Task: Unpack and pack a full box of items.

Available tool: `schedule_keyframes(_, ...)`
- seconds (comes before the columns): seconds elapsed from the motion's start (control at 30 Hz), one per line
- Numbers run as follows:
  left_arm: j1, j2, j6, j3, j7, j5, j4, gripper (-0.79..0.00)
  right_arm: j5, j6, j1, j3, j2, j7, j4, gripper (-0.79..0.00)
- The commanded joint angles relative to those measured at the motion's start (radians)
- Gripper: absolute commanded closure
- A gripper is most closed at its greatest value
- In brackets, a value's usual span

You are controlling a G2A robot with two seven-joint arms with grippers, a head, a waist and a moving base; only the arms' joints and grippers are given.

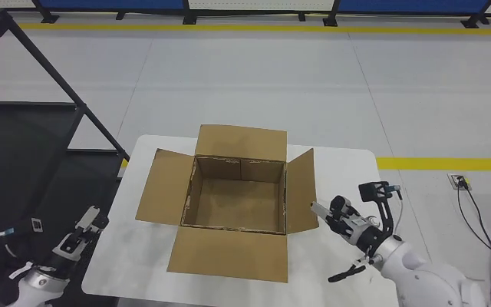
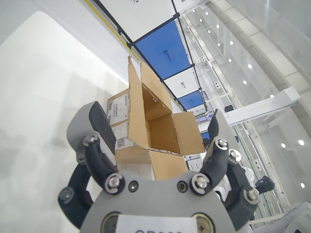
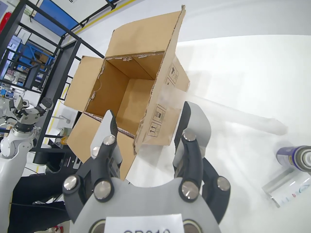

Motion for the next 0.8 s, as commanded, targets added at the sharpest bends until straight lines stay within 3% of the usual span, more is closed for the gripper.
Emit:
schedule_keyframes(0.0, -0.020, 0.002, 0.008, 0.019, -0.011, 0.026, 0.021, -0.785, -0.010, 0.006, 0.009, -0.008, 0.002, -0.003, 0.002, -0.526)
schedule_keyframes(0.23, -0.114, 0.007, 0.035, 0.117, -0.061, 0.132, 0.100, -0.785, -0.093, 0.108, -0.061, -0.025, 0.005, -0.106, -0.051, -0.542)
schedule_keyframes(0.27, -0.128, 0.007, 0.039, 0.132, -0.067, 0.142, 0.114, -0.785, -0.099, 0.112, -0.078, -0.023, 0.005, -0.119, -0.058, -0.582)
schedule_keyframes(0.3, -0.142, 0.007, 0.043, 0.145, -0.067, 0.153, 0.128, -0.776, -0.115, 0.129, -0.097, -0.022, 0.006, -0.124, -0.062, -0.705)
schedule_keyframes(0.33, -0.155, 0.007, 0.046, 0.161, -0.076, 0.157, 0.139, -0.677, -0.139, 0.152, -0.110, -0.026, 0.007, -0.117, -0.067, -0.785)
schedule_keyframes(0.4, -0.178, 0.008, 0.046, 0.181, -0.084, 0.170, 0.161, -0.508, -0.166, 0.179, -0.119, -0.035, 0.007, -0.111, -0.073, -0.785)
schedule_keyframes(0.43, -0.187, 0.008, 0.044, 0.190, -0.086, 0.177, 0.168, -0.486, -0.166, 0.179, -0.119, -0.035, 0.007, -0.111, -0.073, -0.785)
schedule_keyframes(0.5, -0.198, 0.009, 0.036, 0.201, -0.091, 0.183, 0.179, -0.493, -0.166, 0.179, -0.119, -0.035, 0.007, -0.111, -0.073, -0.785)
schedule_keyframes(0.57, -0.205, 0.010, 0.030, 0.206, -0.099, 0.180, 0.186, -0.425, -0.166, 0.179, -0.119, -0.035, 0.007, -0.111, -0.073, -0.785)
schedule_keyframes(0.67, -0.213, 0.012, 0.033, 0.213, -0.107, 0.176, 0.191, -0.388, -0.166, 0.179, -0.119, -0.035, 0.007, -0.111, -0.073, -0.785)
schedule_keyframes(0.77, -0.221, 0.013, 0.039, 0.223, -0.115, 0.178, 0.194, -0.400, -0.166, 0.179, -0.119, -0.035, 0.007, -0.111, -0.073, -0.785)
